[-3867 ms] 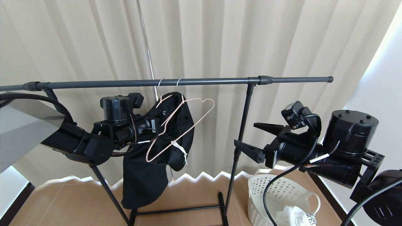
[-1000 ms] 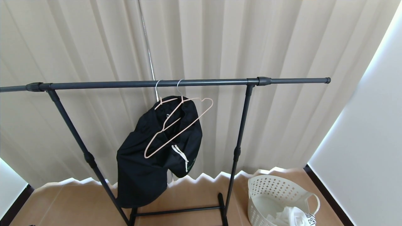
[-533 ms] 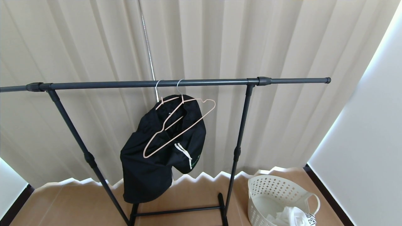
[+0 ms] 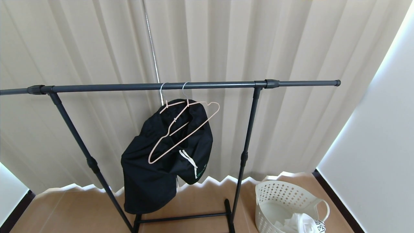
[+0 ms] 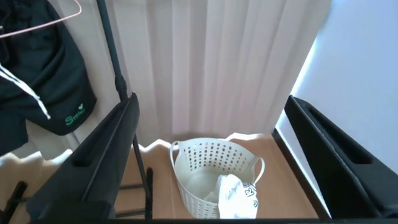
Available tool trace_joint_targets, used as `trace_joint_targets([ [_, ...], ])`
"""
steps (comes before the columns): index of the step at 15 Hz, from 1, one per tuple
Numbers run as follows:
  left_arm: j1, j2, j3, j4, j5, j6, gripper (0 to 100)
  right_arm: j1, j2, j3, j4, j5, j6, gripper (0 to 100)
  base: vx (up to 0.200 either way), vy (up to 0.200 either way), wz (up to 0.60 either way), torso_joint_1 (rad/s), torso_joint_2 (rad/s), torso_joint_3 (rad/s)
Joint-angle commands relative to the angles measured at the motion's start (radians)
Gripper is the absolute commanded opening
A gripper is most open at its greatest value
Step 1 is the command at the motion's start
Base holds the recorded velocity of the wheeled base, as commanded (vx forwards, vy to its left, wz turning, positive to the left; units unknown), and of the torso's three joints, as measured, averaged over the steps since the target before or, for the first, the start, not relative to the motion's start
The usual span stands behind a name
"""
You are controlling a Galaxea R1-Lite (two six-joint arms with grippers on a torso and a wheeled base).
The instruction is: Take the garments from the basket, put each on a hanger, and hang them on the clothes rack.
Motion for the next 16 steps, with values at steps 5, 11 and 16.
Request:
trace_joint_targets([
  [5,-0.001,-0.032,0.0,-0.001,0.0,-0.023,100,-0.001,-0.007,0.0,0.006,0.03,0.028,100,0.0,0.0,0.0,0.0,0.0,0.0],
  [11,-0.001,-0.034,0.0,-0.002,0.0,-0.02,100,0.016,0.036,0.0,0.004,0.03,0.036,100,0.0,0.0,0.0,-0.049,0.11,0.062],
  [16,-0.001,-0.032,0.0,-0.002,0.001,-0.022,100,-0.001,-0.015,0.0,0.004,0.03,0.031,100,0.0,0.0,0.0,-0.142,0.34,0.189],
])
